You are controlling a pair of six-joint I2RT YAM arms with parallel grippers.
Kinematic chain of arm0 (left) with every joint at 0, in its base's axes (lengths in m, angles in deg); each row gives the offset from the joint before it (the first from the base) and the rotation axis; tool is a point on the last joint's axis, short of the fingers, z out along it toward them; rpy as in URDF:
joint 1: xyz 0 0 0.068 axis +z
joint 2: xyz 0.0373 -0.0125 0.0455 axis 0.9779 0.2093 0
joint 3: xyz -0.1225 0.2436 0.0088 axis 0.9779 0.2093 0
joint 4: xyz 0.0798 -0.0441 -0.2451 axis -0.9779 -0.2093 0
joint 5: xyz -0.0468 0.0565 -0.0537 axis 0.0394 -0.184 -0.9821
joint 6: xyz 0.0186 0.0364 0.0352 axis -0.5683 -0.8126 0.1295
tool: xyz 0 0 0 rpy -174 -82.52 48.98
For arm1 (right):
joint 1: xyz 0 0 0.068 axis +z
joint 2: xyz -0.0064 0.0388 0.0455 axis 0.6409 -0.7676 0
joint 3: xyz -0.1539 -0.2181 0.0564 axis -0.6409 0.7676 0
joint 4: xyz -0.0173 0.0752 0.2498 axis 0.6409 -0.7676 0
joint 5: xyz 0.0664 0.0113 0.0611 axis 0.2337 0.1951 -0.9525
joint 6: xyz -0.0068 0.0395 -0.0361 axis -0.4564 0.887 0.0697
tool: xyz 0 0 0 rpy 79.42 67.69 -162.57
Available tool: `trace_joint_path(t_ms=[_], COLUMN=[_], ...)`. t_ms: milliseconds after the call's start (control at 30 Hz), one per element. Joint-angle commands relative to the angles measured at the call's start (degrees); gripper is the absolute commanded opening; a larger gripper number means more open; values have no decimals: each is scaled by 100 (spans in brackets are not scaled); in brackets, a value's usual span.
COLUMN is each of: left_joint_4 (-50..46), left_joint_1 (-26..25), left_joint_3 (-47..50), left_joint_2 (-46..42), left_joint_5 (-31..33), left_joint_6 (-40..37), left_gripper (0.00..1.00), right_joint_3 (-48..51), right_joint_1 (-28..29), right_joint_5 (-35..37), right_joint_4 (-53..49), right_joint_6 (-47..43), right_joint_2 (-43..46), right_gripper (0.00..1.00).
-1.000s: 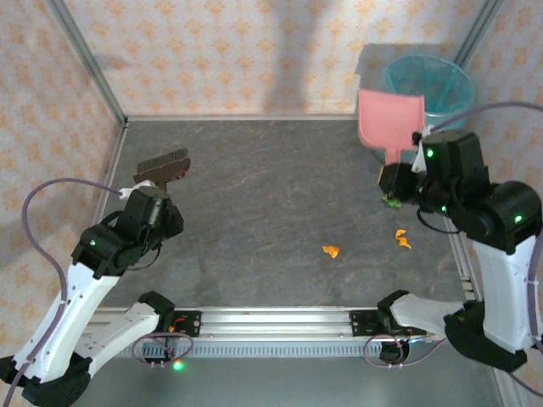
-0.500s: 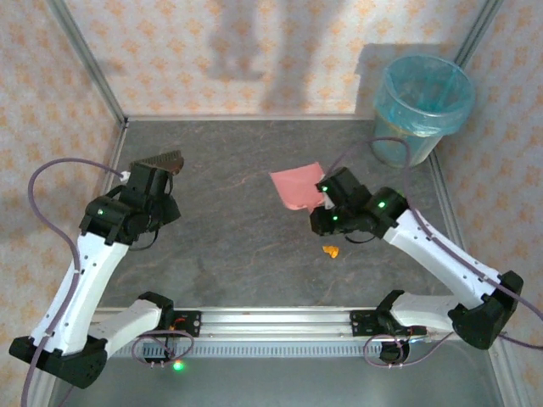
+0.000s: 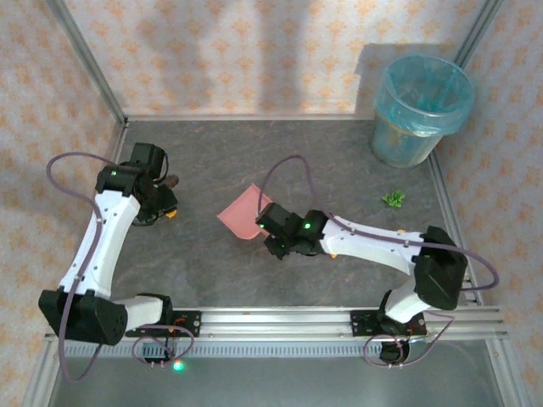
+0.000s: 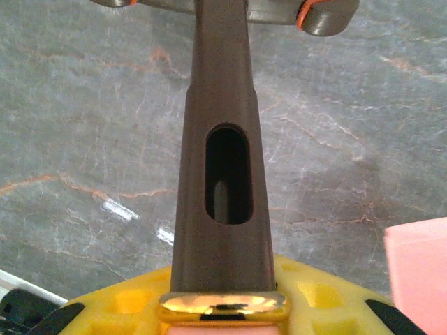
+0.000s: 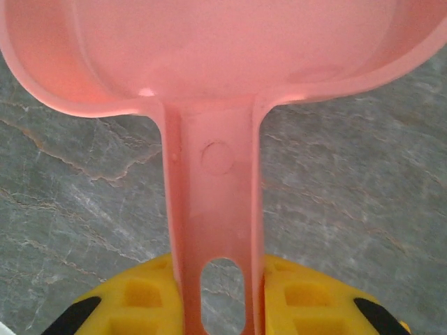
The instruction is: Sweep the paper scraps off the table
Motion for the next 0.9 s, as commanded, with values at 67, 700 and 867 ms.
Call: trace_joint_path(t_ms=[67,700,867], left_joint_4=[-198,283,504], left_joint_1=[382,653,569], left_joint_3=[-328,323,594], left_joint_2=[497,973,861], left_joint_5=[-280,-2001,-2559], left_joint_6=[-91,304,439], left_gripper=[0,0,0], right_joint_3=[-208,-1327,-1952], right_joint_1=[73,599,605], right_joint_5=[341,94,-540], right_joint_4=[465,-213,-610], right_joint_6=[-425,-487,-233], right_joint_2=[-459,-1960,-2405], right_gripper=[0,0,0])
